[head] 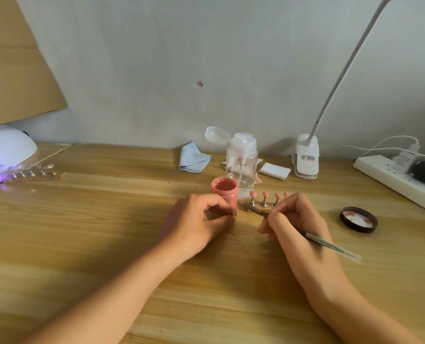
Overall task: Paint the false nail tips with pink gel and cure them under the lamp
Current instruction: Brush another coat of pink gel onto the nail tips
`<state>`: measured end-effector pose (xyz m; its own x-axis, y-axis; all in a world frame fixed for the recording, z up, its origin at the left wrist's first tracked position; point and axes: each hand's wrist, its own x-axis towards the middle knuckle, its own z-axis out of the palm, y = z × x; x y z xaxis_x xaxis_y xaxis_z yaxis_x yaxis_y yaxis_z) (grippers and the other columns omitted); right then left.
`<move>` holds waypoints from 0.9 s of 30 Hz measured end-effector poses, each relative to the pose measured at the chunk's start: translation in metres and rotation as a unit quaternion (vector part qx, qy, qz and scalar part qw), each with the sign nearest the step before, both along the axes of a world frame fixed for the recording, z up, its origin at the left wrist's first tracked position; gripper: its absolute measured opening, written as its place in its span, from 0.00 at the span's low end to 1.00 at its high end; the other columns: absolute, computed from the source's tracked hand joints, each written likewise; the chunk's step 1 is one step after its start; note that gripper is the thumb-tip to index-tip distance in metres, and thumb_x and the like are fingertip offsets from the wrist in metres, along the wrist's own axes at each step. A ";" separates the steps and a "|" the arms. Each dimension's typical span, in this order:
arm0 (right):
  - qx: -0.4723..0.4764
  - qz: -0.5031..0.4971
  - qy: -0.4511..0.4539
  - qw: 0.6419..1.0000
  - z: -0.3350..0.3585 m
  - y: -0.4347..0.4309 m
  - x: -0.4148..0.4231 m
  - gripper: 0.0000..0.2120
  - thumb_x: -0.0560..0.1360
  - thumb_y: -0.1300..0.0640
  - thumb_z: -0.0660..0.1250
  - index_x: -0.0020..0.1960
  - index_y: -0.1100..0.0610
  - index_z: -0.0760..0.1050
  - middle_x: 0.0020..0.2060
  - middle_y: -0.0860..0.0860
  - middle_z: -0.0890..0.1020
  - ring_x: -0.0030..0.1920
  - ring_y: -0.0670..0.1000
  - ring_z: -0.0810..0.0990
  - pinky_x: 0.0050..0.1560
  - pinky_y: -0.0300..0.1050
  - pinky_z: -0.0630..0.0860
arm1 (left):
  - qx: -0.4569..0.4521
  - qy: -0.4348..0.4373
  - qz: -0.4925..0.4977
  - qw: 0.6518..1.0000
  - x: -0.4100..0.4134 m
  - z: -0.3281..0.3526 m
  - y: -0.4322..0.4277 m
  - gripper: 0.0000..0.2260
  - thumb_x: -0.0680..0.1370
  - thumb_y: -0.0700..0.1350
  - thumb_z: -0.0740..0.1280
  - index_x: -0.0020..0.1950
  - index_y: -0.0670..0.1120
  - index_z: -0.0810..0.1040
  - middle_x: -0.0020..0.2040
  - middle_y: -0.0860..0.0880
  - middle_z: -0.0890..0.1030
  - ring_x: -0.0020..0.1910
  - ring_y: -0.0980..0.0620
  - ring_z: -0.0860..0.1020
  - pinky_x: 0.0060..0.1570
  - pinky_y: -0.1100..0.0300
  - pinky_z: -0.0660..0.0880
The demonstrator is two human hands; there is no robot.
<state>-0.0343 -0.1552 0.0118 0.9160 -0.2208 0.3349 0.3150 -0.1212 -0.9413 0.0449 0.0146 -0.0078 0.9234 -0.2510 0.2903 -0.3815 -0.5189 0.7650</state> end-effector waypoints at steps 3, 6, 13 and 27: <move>-0.008 0.003 0.005 1.000 0.001 0.001 -0.001 0.09 0.66 0.57 0.64 0.40 0.63 0.70 0.33 0.61 0.80 0.33 0.51 0.73 0.34 0.42 0.69 | -0.020 0.006 -0.008 1.000 -0.002 0.000 0.000 0.05 0.73 0.49 0.75 0.43 0.60 0.84 0.40 0.61 0.84 0.24 0.60 0.65 0.31 0.61 0.63; -0.006 -0.008 -0.004 1.000 0.000 0.000 -0.001 0.08 0.67 0.57 0.64 0.40 0.62 0.70 0.32 0.59 0.81 0.33 0.52 0.74 0.35 0.43 0.71 | -0.045 0.019 -0.019 0.999 -0.003 0.002 0.000 0.05 0.73 0.48 0.75 0.43 0.59 0.84 0.41 0.60 0.85 0.25 0.63 0.69 0.32 0.62 0.66; -0.072 -0.062 -0.078 0.992 0.005 -0.006 -0.010 0.08 0.81 0.53 0.59 0.58 0.47 0.73 0.44 0.45 0.86 0.35 0.50 0.83 0.40 0.43 0.79 | -0.087 0.028 -0.031 0.995 -0.013 0.009 0.000 0.08 0.74 0.45 0.75 0.45 0.59 0.84 0.41 0.58 0.86 0.30 0.61 0.79 0.29 0.63 0.73; -0.169 -0.055 -0.069 0.982 -0.008 -0.004 -0.010 0.21 0.70 0.65 0.75 0.50 0.48 0.67 0.41 0.43 0.80 0.42 0.48 0.82 0.44 0.42 0.78 | -0.193 0.168 -0.101 0.962 -0.039 0.022 -0.024 0.14 0.76 0.39 0.70 0.46 0.61 0.86 0.41 0.49 0.87 0.23 0.57 0.71 0.27 0.69 0.68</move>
